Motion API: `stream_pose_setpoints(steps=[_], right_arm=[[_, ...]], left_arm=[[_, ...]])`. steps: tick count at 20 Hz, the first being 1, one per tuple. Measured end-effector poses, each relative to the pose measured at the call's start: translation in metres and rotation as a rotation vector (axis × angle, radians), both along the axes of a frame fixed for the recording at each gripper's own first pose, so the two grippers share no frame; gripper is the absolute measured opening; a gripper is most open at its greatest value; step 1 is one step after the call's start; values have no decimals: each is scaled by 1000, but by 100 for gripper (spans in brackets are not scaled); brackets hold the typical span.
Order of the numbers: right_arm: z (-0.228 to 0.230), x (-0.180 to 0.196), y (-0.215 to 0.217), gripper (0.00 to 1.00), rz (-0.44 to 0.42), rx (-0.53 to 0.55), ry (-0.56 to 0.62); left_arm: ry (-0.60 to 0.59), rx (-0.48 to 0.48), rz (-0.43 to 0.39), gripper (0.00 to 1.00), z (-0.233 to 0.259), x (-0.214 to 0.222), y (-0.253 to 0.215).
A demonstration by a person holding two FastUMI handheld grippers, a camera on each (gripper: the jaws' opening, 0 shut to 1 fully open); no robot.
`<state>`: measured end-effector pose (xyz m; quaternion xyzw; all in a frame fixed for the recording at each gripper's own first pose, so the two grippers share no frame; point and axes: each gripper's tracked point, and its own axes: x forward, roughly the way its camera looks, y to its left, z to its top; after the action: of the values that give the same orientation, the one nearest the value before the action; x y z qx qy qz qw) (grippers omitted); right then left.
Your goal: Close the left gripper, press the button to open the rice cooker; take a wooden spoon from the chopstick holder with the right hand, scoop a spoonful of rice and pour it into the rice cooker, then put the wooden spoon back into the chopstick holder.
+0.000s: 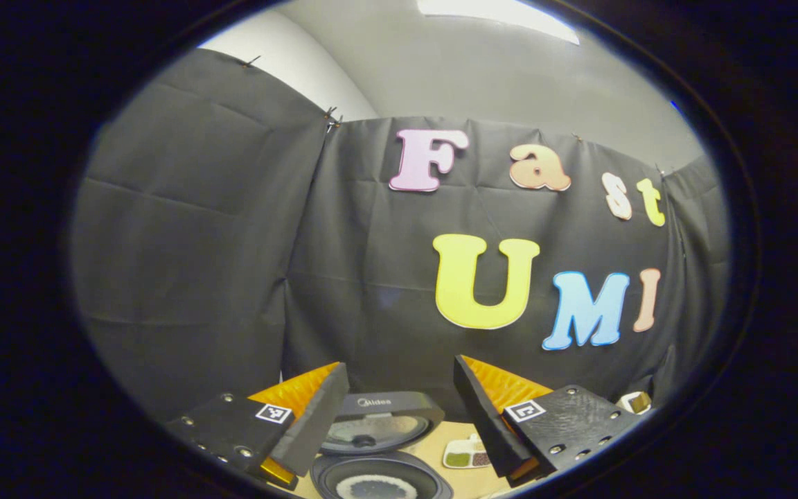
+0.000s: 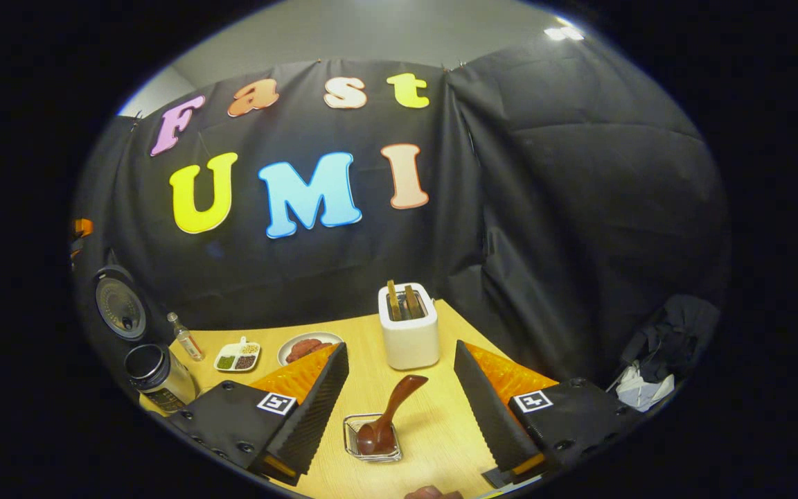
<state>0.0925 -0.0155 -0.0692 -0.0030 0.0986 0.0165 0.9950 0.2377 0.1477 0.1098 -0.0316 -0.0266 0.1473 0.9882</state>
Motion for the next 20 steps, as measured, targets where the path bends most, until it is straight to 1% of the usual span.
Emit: stream_pose_setpoints(steps=[2, 5, 7, 9, 11, 14, 15, 16, 17, 20], right_arm=[[14, -10, 6, 98, 3, -18, -41], [21, -26, 11, 98, -6, -33, -53], [23, -38, 12, 98, -16, -7, -54], [23, -50, 7, 98, -35, 2, -53], [16, -58, 7, 98, -42, -11, -33], [4, -65, 10, 98, -45, -36, 31], [7, -66, 14, 98, -40, -36, 31], [10, -66, 18, 98, -34, -33, 24], [13, -66, 23, 98, -26, -31, 17], [9, -65, 31, 98, 5, -55, 15]], left_arm=[[10, 22, -6, 96, -3, 26, 12], [50, 44, -1, 95, -23, 57, 29], [100, 34, 8, 95, -47, 74, 42], [122, 18, 19, 95, -65, 83, 53], [153, 32, 26, 96, -82, 87, 59], [208, 30, 4, 96, -112, 91, 54], [179, 39, 12, 98, -109, 91, 56], [180, 39, 12, 99, -108, 88, 53], [186, 34, 20, 98, -111, 87, 51], [197, 21, 27, 99, -116, 79, 43]])
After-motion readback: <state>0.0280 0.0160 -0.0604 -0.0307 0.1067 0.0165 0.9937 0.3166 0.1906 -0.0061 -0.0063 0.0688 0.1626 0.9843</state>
